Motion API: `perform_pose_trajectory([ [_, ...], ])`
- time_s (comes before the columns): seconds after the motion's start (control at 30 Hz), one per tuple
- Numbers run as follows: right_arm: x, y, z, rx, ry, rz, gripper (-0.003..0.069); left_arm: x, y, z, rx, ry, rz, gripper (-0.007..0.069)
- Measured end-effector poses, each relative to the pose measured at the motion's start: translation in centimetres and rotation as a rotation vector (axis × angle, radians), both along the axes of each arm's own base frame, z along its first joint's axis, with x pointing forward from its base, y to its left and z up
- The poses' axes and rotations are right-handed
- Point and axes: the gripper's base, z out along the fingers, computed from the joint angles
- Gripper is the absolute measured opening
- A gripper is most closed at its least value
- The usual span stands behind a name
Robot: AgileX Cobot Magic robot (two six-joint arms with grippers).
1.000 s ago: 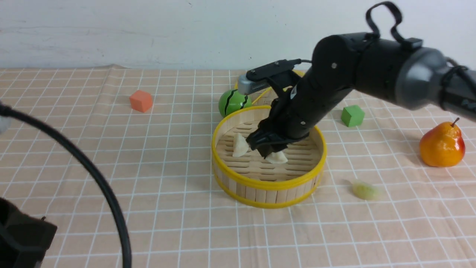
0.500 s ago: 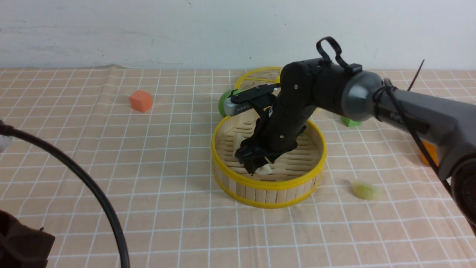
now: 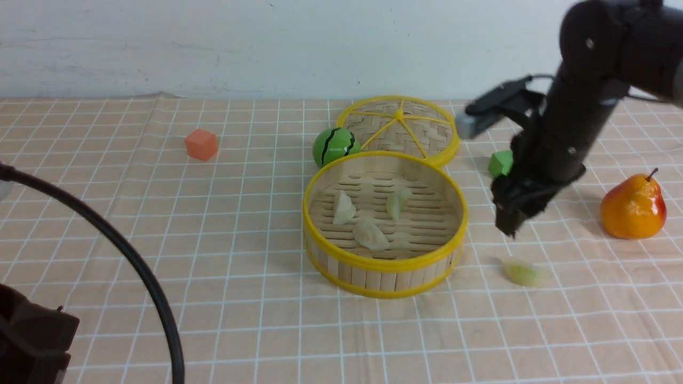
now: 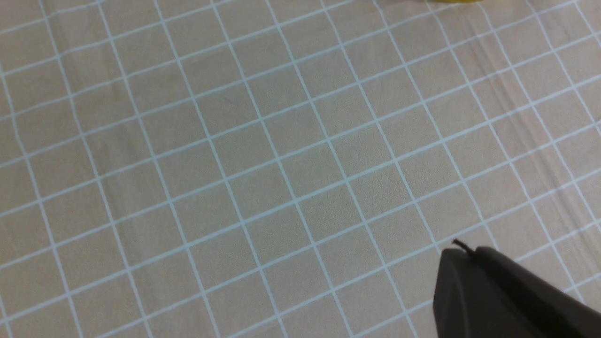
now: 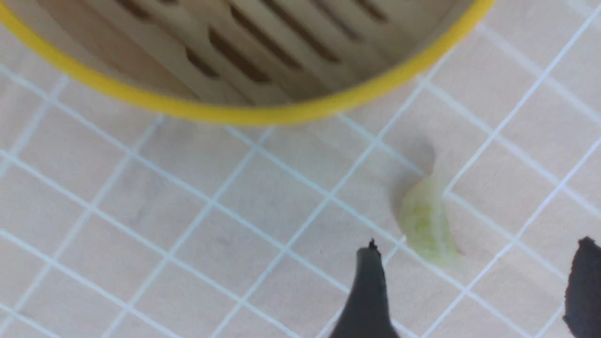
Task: Put the dumplings into the steamer on the table with the brown tablecloth.
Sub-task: 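Reach for and grasp a dumpling lying on the table beside the steamer, then place the dumpling in the bamboo steamer basket with the right gripper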
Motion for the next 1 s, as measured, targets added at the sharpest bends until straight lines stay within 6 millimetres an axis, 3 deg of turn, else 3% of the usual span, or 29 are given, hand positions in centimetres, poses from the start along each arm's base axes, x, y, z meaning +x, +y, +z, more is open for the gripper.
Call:
perform_pose_trajectory([
  [0.03, -0.1, -1.0, -2.0, 0.002, 0.029, 0.033, 0.0525, 0.1, 0.0, 0.0, 0.001, -0.001, 0.0, -0.0014],
  [0.3, 1.1, -1.6, -8.3, -0.063, 0.011, 0.116, 0.0525, 0.4, -0.3, 0.0, -0.004, -0.011, -0.002, -0.0014],
  [0.4, 1.4, -1.7, -9.5, -0.076, 0.021, 0.118, 0.0507, 0.5, -0.5, -0.1, -0.01, 0.002, -0.005, -0.0014],
  [0.47, 1.5, -1.7, -9.5, -0.08, 0.018, 0.117, 0.0459, 0.5, -0.5, -0.1, -0.017, 0.008, -0.003, -0.0014],
  [0.53, 1.5, -1.7, -9.4, -0.082, 0.022, 0.114, 0.0358, 0.5, -0.6, -0.2, -0.023, 0.012, 0.0, -0.0014],
  [0.6, 1.6, -1.7, -9.0, -0.083, 0.021, 0.108, 0.0223, 0.5, -0.6, -0.2, -0.025, 0.013, 0.002, -0.0013],
  [0.63, 1.8, -1.7, -8.6, -0.082, 0.02, 0.105, 0.0199, 0.5, -0.6, -0.2, -0.027, 0.014, 0.004, -0.0013],
  [0.73, 2.0, -1.6, -7.3, -0.076, 0.018, 0.104, 0.0211, 0.5, -0.5, -0.2, -0.025, 0.013, 0.005, -0.0013],
  [0.8, 2.2, -0.8, -4.7, -0.054, -0.013, 0.105, 0.0215, 0.5, -0.5, -0.2, -0.021, 0.01, 0.006, -0.0013],
  [0.87, 2.2, 1.1, -1.8, -0.005, -0.071, 0.105, 0.0215, 0.6, -0.4, -0.1, -0.012, 0.0, 0.008, -0.0011],
  [0.9, 2.2, 1.4, -1.2, 0.004, -0.086, 0.104, 0.0215, 0.6, -0.4, -0.1, -0.012, 0.0, 0.008, -0.0011],
  [1.0, 1.6, 6.4, 1.8, 0.129, -0.176, 0.109, 0.0215, 0.9, -0.4, 0.1, -0.011, -0.044, 0.009, -0.0009],
])
